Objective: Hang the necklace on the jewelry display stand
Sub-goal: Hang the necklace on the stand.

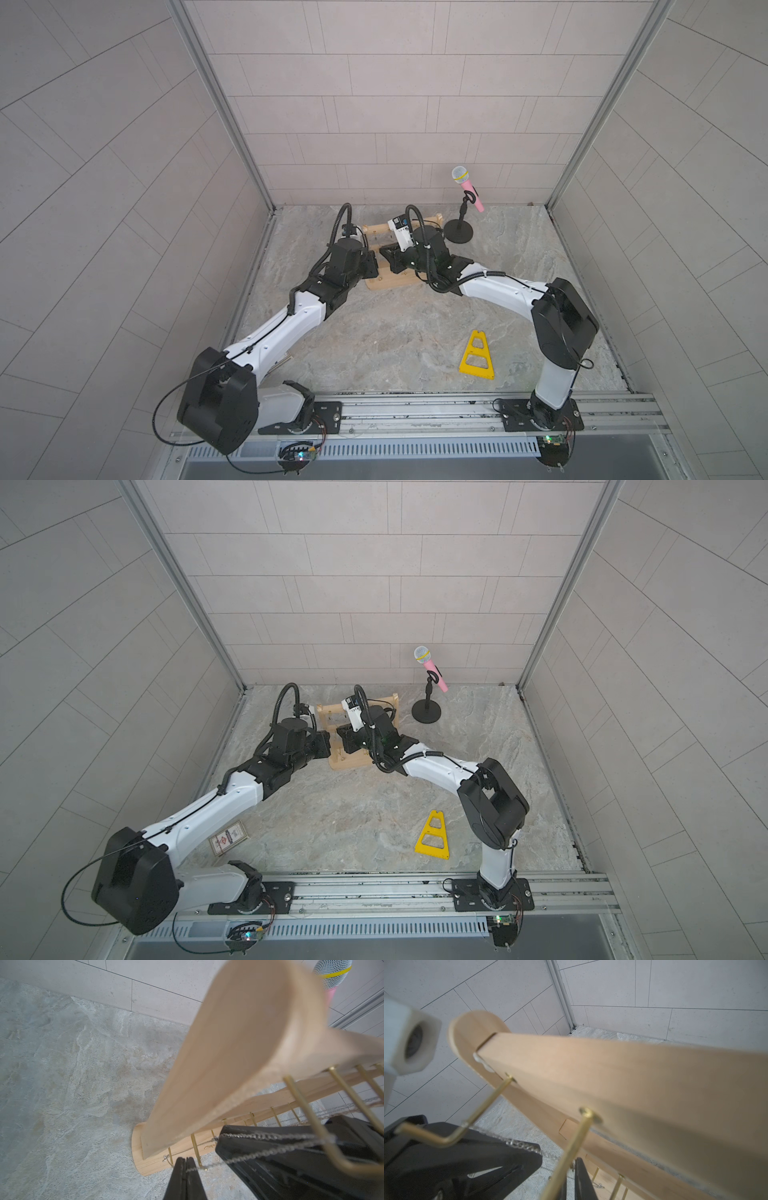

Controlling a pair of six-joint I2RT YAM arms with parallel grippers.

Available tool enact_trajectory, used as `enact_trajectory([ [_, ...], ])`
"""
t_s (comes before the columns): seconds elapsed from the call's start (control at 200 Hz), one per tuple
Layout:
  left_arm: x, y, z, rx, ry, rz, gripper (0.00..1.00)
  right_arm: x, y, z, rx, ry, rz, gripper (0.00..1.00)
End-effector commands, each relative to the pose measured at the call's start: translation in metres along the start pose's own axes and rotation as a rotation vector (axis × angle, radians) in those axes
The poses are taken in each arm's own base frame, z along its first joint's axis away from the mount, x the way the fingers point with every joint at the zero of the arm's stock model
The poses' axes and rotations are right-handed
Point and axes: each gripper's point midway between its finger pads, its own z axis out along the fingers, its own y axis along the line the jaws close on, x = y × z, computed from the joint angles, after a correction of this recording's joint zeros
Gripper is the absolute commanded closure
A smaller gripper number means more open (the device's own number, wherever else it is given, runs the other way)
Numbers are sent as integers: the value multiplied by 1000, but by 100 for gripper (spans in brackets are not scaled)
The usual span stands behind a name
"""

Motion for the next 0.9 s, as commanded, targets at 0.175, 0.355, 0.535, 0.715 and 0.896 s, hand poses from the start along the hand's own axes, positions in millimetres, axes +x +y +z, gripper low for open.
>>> enact_trajectory([
  [0.175, -15, -4, -2, -8, -33, 2, 85, -6, 1, 2, -5, -9, 9, 79],
  [0.355, -15, -4, -3, -9, -34, 1, 79, -6, 1, 1, -7, -9, 9, 76],
  [0.535, -15, -4, -4, -10, -34, 0, 72, -7, 3, 0, -12, -8, 9, 76],
  [0.715, -14, -3, -7, -9, -37, -6, 69, -8, 4, -4, -13, -5, 9, 75],
  [0.896, -13, -4, -11, -2, -37, -14, 68, -4, 7, -10, -12, 2, 8, 74],
])
